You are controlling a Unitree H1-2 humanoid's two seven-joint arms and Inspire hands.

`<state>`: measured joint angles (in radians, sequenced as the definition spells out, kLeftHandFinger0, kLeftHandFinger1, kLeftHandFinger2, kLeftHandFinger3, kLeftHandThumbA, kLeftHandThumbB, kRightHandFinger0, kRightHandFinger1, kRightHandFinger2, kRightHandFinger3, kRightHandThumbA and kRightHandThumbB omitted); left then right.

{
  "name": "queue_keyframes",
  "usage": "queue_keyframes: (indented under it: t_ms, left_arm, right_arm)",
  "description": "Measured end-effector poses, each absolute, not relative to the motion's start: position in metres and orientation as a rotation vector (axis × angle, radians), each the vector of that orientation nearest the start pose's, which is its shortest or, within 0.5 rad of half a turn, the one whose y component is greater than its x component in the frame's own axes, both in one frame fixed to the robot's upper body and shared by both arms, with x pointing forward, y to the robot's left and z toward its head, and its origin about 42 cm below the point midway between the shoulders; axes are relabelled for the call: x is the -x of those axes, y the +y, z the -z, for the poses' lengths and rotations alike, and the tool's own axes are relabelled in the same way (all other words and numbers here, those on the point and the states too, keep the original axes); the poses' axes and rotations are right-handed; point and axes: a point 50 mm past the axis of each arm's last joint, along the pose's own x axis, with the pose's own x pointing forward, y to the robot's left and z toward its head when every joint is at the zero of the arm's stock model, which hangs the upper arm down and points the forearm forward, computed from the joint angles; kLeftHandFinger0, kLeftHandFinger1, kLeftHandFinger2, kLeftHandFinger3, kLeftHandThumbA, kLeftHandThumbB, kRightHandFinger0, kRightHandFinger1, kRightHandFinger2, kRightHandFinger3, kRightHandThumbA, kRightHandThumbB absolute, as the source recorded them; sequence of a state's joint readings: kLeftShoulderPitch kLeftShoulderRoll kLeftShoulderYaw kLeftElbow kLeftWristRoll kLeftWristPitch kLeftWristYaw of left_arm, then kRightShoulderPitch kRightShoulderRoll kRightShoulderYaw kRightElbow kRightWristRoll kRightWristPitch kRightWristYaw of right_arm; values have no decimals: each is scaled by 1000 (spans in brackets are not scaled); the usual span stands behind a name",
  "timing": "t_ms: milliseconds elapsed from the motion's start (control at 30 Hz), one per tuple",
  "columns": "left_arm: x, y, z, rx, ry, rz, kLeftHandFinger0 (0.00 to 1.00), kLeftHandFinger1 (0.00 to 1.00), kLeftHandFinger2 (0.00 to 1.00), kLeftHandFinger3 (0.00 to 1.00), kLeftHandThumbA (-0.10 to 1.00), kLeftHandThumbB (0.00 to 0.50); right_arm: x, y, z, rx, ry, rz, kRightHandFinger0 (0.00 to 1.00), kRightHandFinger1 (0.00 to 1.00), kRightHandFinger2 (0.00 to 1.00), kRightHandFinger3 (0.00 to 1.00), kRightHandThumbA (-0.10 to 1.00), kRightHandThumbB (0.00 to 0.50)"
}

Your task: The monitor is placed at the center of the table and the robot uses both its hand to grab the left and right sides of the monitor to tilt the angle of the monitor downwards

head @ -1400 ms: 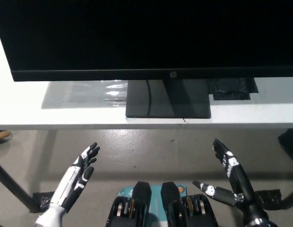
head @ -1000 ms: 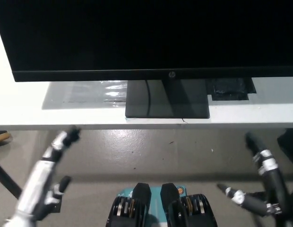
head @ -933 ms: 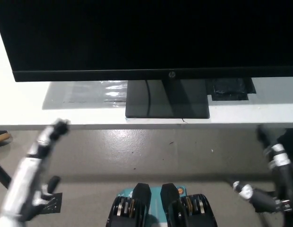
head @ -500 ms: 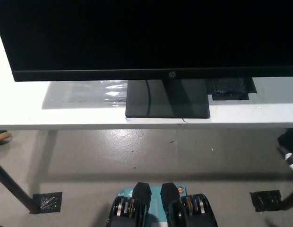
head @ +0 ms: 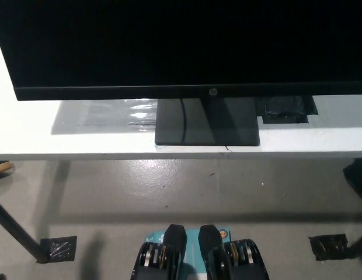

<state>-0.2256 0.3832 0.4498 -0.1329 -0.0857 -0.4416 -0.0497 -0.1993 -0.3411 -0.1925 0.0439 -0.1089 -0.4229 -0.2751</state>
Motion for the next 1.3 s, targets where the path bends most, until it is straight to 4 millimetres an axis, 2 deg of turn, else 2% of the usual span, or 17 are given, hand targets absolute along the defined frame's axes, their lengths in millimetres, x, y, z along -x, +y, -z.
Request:
queue_keyframes:
  t_ms: [133, 167, 300, 367, 400, 567, 733, 800, 867, 933, 1033, 1133, 1167, 1300]
  left_arm:
    - [-306, 410, -286, -379, -868, -282, 1000, 1000, 1000, 1000, 951, 410]
    - [-306, 411, -286, -380, -869, -282, 1000, 1000, 1000, 1000, 952, 376]
    - [-319, 420, -285, -391, -834, -276, 1000, 1000, 1000, 1000, 931, 332]
    - [-324, 424, -288, -399, -827, -273, 1000, 1000, 1000, 1000, 928, 331]
    - [-327, 427, -291, -409, -827, -270, 1000, 1000, 1000, 1000, 926, 381]
    - [-338, 428, -296, -427, -811, -238, 1000, 1000, 1000, 1000, 904, 378]
    - [-344, 428, -289, -426, -778, -229, 1000, 1000, 1000, 1000, 910, 381]
    - [-346, 429, -286, -425, -765, -227, 1000, 1000, 1000, 1000, 893, 364]
    - [-347, 429, -283, -424, -752, -226, 1000, 1000, 1000, 1000, 892, 363]
    - [-348, 429, -280, -425, -740, -224, 1000, 1000, 1000, 1000, 904, 369]
    - [-350, 429, -277, -430, -729, -220, 1000, 1000, 1000, 1000, 907, 362]
    - [-351, 428, -275, -433, -720, -215, 1000, 1000, 1000, 1000, 907, 362]
    - [-351, 428, -275, -433, -717, -213, 1000, 1000, 1000, 1000, 900, 356]
    - [-352, 427, -272, -437, -706, -208, 1000, 1000, 1000, 1000, 904, 368]
  right_arm:
    - [-339, -368, -213, 362, -646, 358, 1000, 1000, 1000, 1000, 1000, 431]
    - [-340, -369, -214, 360, -647, 356, 1000, 1000, 1000, 1000, 1000, 416]
    - [-353, -380, -212, 362, -611, 335, 1000, 1000, 1000, 1000, 1000, 411]
    - [-358, -385, -216, 367, -607, 326, 1000, 1000, 1000, 1000, 1000, 412]
    - [-363, -389, -222, 371, -614, 316, 1000, 1000, 1000, 1000, 1000, 441]
    - [-378, -401, -236, 352, -608, 235, 1000, 1000, 1000, 1000, 1000, 454]
    - [-385, -409, -245, 321, -588, 151, 1000, 1000, 1000, 1000, 1000, 438]
    - [-388, -412, -246, 305, -569, 112, 1000, 1000, 1000, 1000, 1000, 484]
    - [-391, -414, -246, 286, -544, 79, 1000, 1000, 1000, 1000, 1000, 486]
    - [-394, -416, -248, 269, -525, 48, 1000, 1000, 1000, 1000, 980, 500]
    - [-401, -420, -252, 241, -497, 3, 1000, 1000, 1000, 1000, 916, 500]
    - [-409, -422, -256, 207, -469, -40, 1000, 1000, 1000, 1000, 917, 500]
    - [-412, -423, -257, 195, -458, -54, 1000, 1000, 1000, 1000, 867, 500]
    - [-425, -428, -260, 127, -404, -100, 1000, 1000, 1000, 1000, 834, 500]
